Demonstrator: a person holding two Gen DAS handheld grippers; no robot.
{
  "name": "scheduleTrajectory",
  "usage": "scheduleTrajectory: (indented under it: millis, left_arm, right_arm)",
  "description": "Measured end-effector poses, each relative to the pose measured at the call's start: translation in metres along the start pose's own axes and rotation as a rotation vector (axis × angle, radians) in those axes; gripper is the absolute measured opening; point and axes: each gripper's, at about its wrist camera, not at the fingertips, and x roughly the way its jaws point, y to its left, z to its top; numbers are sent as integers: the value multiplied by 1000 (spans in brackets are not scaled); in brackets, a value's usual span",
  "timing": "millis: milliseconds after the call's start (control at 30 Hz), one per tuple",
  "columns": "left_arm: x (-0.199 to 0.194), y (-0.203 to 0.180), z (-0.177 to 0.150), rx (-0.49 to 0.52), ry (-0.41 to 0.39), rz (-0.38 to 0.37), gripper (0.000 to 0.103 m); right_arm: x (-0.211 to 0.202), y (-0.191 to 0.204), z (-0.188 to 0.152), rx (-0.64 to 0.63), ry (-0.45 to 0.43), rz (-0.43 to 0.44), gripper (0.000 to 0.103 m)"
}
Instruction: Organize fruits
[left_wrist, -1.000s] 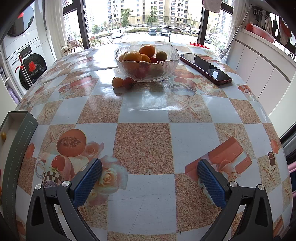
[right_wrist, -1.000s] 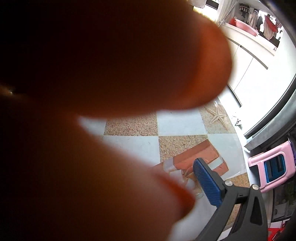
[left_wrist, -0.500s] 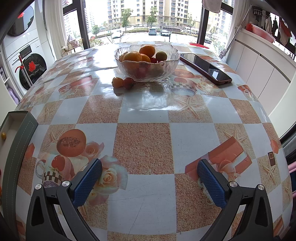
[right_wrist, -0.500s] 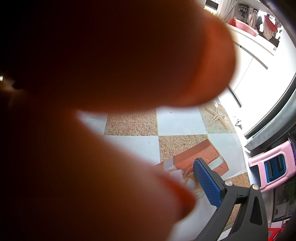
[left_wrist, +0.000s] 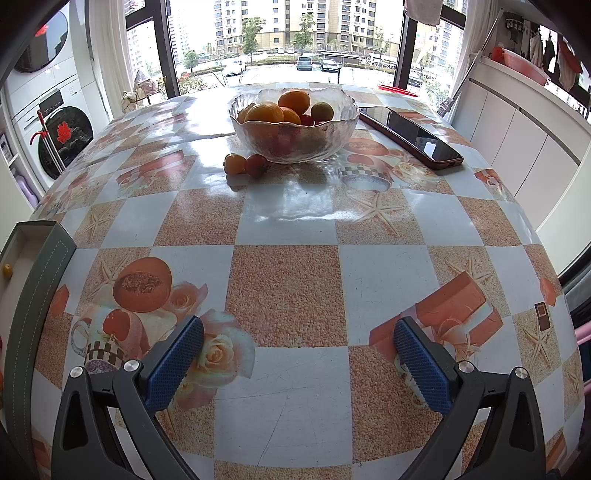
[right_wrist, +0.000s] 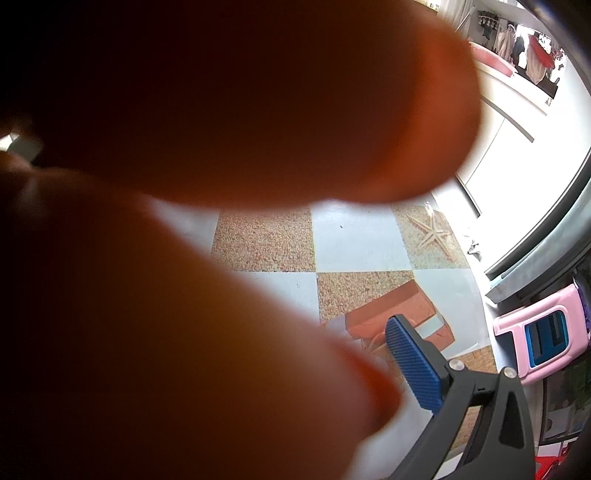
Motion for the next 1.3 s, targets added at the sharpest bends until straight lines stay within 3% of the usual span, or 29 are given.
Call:
scheduleTrajectory:
  millis: [200,300,500,700,967,1300]
  left_arm:
    - [0,0,0,0,0,0,103]
    - [0,0,0,0,0,0,103]
    - [0,0,0,0,0,0,103]
    - [0,0,0,0,0,0,103]
    - [0,0,0,0,0,0,103]
    - [0,0,0,0,-1,0,103]
  right_arm:
    - [2,0,0,-5,-2,6,103]
    - [12,-15,2,56,16,47,103]
    - [26,-25,1,57,-12,34,103]
    - [1,-1,-22,65,-63,23,103]
    - [-15,4,4,98,-41,-1,103]
    - [-14,2,4,94,-49,-1,103]
